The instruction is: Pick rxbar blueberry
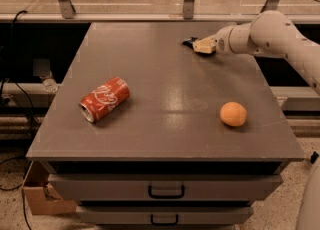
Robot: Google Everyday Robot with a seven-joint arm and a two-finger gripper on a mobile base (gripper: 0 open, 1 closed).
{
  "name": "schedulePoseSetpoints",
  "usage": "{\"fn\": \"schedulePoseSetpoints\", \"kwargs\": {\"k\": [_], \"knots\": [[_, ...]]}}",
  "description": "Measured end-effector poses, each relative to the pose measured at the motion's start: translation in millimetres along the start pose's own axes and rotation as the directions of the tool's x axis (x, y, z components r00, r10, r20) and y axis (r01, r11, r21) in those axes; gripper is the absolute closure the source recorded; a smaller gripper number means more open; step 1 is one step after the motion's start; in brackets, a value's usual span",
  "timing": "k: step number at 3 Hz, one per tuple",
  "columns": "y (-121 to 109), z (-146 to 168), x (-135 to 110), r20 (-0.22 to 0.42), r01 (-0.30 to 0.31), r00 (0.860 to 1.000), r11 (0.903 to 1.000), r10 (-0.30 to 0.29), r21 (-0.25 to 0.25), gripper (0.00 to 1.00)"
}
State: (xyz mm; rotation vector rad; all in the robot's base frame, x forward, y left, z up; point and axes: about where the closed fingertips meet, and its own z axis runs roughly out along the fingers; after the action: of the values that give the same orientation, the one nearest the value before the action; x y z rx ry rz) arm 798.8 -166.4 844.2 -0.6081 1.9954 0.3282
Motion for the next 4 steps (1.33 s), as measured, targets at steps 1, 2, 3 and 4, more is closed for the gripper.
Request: {"fn": "schedulePoseSetpoints", "kwargs": {"k": [1, 2, 3, 4], "knots": [[3.8, -1.2, -7.5, 0.011, 0.002, 1.000, 0.9999, -0.002, -0.015, 0.88], [6.1, -7.9, -20.7, 0.045, 0.021, 0.999, 0.9993, -0.019, -0.030, 1.00], [10.1, -22.1, -42.6, 0.113, 0.070, 0.992, 0.9955, -0.062, -0.064, 1.00], [16.8, -38.4, -66.7, 0.185, 0.139, 0.976, 0.9834, -0.116, -0.116, 1.00]]}}
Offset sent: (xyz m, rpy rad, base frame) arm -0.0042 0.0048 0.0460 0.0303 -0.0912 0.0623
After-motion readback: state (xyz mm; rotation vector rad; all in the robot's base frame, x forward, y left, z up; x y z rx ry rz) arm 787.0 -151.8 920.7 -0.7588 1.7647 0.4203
